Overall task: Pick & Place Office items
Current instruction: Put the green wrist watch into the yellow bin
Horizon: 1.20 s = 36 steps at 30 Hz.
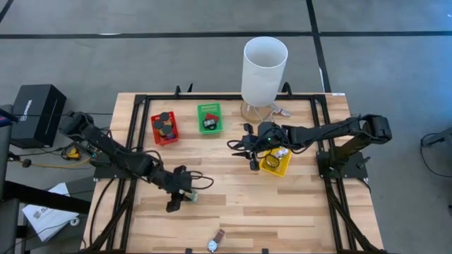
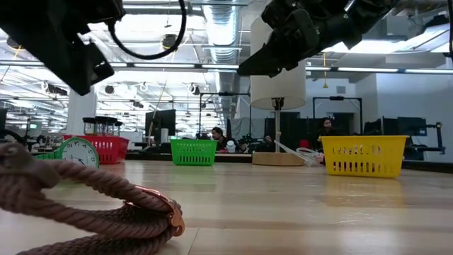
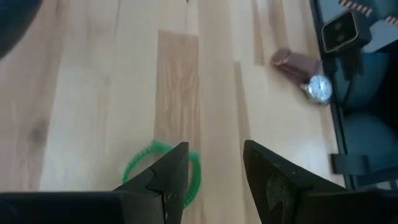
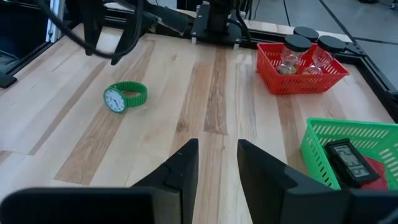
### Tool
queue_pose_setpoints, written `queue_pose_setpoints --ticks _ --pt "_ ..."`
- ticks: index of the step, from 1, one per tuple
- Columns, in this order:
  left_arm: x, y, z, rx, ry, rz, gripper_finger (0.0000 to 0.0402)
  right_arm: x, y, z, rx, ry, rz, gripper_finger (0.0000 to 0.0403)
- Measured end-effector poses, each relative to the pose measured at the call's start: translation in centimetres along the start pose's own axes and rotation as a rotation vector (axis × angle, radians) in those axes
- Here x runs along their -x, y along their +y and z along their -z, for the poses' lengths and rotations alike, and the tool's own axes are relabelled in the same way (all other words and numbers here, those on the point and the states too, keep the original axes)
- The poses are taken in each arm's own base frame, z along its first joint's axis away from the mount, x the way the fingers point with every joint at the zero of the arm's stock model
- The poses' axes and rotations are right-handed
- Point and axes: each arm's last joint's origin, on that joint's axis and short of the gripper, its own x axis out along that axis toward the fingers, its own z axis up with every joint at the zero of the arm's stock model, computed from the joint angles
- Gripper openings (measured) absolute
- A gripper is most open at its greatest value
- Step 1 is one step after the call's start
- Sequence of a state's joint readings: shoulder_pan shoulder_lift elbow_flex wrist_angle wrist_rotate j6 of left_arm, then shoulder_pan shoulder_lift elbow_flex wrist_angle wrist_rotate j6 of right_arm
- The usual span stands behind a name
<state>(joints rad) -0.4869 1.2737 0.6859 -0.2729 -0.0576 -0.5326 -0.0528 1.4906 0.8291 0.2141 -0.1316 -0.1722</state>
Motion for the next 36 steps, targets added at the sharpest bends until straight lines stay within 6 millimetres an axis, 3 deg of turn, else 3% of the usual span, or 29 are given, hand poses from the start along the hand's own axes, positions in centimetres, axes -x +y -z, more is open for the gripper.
queue_pose_setpoints --ticks 9,25,29,36 --pt "-2.0 0.1 2.4 -0.012 0.101 -0.033 0.0149 0.0 0.0 0.1 -0.001 0.006 -0.001 0.0102" --pt "-6.1 -0.4 4.2 -0.091 0.18 -0.053 0.0147 0.0 0.0 0.0 -0.017 0.005 -0.001 0.0102" --pt "-6.5 -0.3 4.4 -0.12 0.192 -0.061 0.0124 0.0 0.0 0.0 -0.017 0.004 0.0 0.0102" --pt "-5.7 -0.4 3.8 -0.139 0.132 -0.071 0.0043 0.0 0.0 0.0 -0.016 0.004 0.0 0.0102"
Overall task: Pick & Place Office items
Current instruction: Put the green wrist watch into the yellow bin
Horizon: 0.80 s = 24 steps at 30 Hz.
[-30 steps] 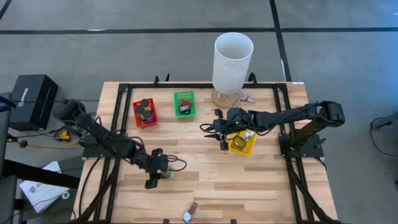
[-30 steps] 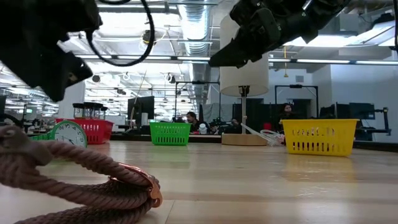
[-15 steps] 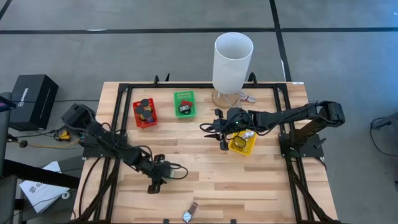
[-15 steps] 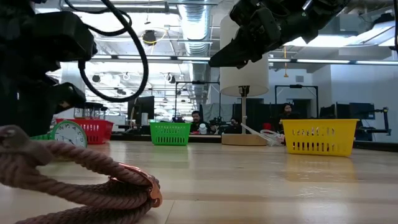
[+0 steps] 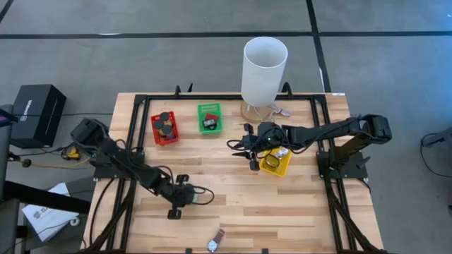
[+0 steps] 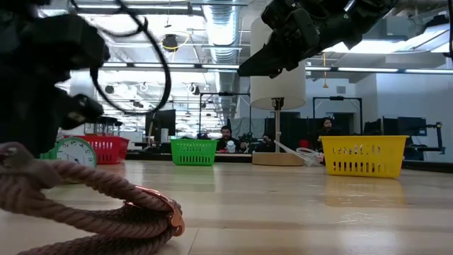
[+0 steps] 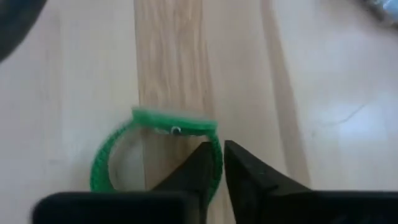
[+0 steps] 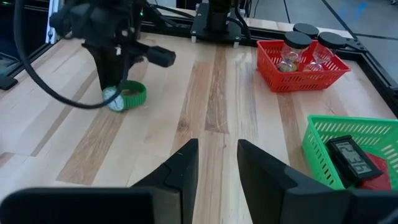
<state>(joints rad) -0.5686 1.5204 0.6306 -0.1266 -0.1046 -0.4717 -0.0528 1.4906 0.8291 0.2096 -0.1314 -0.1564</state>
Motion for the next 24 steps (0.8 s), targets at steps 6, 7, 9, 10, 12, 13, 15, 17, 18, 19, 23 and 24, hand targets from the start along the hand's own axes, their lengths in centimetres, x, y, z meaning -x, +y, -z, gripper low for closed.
queue_pose_setpoints --ticks 6,7,9,10,12,13,15,17,18,19,23,24 --pt "1.8 0.1 -0.9 0.012 -0.111 -0.045 0.001 0.0 0.0 0.0 0.0 0.0 0.0 0.0102" --pt "2.2 0.1 -1.0 0.014 -0.13 -0.053 0.0011 0.0 0.0 0.0 0.0 0.0 0.0 0.0102" --pt "2.9 0.1 -1.3 0.0 -0.166 -0.058 0.001 0.0 0.0 0.0 0.0 0.0 0.0 0.0102" --pt "3.3 0.1 -1.4 -0.013 -0.183 -0.06 0.0008 0.0 0.0 0.0 0.0 0.0 0.0 0.0102" --pt "3.9 0.1 -1.6 -0.044 -0.209 -0.066 0.0004 0.0 0.0 0.0 0.0 0.0 0.0 0.0102" --pt "4.2 0.2 -1.7 -0.052 -0.224 -0.074 0.0004 0.0 0.0 0.0 0.0 0.0 0.0 0.0102" --pt "4.6 0.2 -1.8 -0.061 -0.256 -0.1 0.0004 0.0 0.0 0.0 0.0 0.0 0.0 0.0102" --pt "5.0 0.3 -2.0 -0.082 -0.283 -0.136 0.0003 0.0 0.0 0.0 0.001 -0.005 0.001 0.0102" --pt "5.1 0.4 -2.0 -0.096 -0.299 -0.159 0.0003 0.0 0.0 -0.1 0.001 -0.009 0.001 0.0102" --pt "5.3 0.5 -2.1 -0.111 -0.316 -0.19 0.0003 0.0 0.0 -0.1 0.002 -0.014 0.002 0.0102" --pt "5.9 0.9 -2.6 -0.134 -0.392 -0.333 0.0002 0.0 0.0 -0.2 0.002 -0.016 0.003 0.0102" --pt "6.1 1.1 -2.7 -0.123 -0.414 -0.38 0.0002 0.0 0.0 -0.2 0.003 -0.016 0.003 0.0102"
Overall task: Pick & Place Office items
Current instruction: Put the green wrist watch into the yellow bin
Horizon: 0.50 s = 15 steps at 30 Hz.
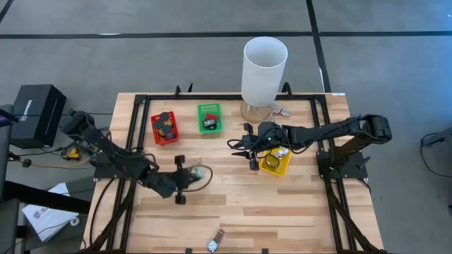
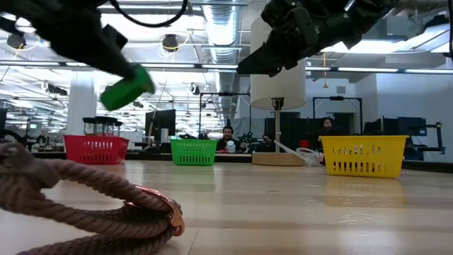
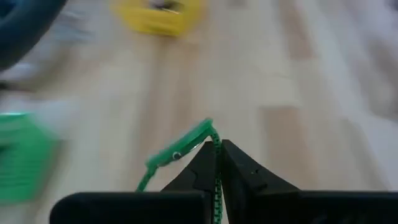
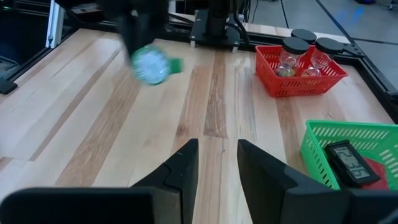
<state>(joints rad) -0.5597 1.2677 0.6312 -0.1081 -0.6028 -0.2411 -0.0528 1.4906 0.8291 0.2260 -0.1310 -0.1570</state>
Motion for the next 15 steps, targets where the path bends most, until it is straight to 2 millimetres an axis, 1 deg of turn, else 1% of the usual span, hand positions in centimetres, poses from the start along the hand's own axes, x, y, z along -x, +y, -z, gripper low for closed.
queue_pose_setpoints --ticks 4,8,12,15 --pt "0.4 1.3 -0.7 0.034 -0.084 -0.229 0.0002 0.0 0.0 -0.1 0.001 -0.013 0.002 0.0102" --pt "0.8 2.5 -1.9 0.119 -0.184 -0.374 0.0003 0.0 -0.1 -0.6 0.008 -0.066 0.011 0.0102" --pt "1.2 3.5 -3.9 0.159 -0.311 -0.399 0.0004 0.1 -0.2 -1.5 -0.023 -0.156 0.022 0.0102" --pt "1.5 4.0 -5.5 0.165 -0.427 -0.354 0.0004 0.1 -0.3 -1.7 -0.052 -0.187 0.022 0.0102"
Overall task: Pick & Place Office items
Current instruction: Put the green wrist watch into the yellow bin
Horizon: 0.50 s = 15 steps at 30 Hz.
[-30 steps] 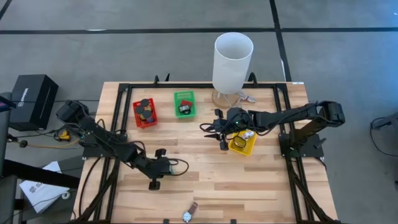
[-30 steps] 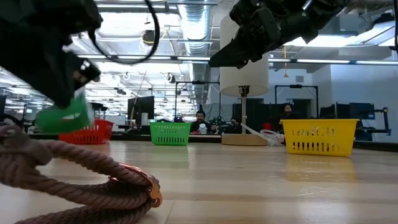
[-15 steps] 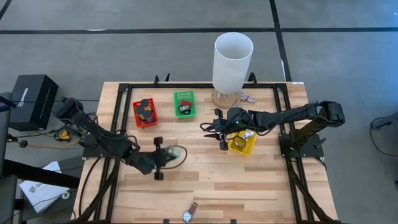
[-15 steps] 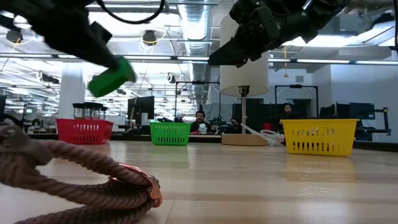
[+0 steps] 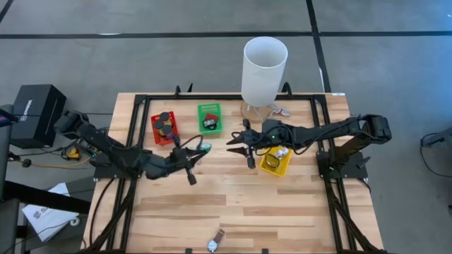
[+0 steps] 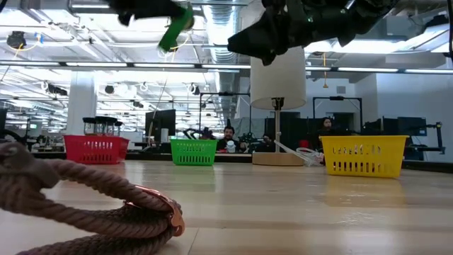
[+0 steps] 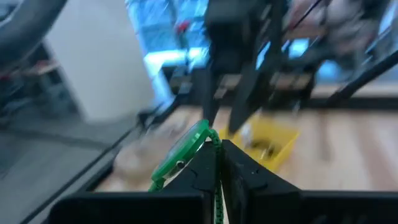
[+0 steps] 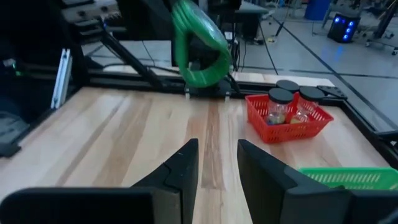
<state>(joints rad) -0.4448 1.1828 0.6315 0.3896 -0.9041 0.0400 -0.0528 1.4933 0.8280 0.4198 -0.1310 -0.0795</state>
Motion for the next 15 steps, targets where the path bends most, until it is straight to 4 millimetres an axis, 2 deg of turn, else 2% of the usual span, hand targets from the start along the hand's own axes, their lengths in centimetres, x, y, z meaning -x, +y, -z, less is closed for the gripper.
queue_pose_setpoints --ticks 5,15 --pt "-0.6 0.4 -1.7 0.05 -0.139 0.124 0.0005 0.0 0.1 -0.3 -0.007 -0.033 -0.002 0.0102" --pt "-2.0 1.4 -1.5 0.11 -0.136 0.116 0.0005 -0.1 1.5 -1.4 0.036 -0.136 -0.036 0.0102"
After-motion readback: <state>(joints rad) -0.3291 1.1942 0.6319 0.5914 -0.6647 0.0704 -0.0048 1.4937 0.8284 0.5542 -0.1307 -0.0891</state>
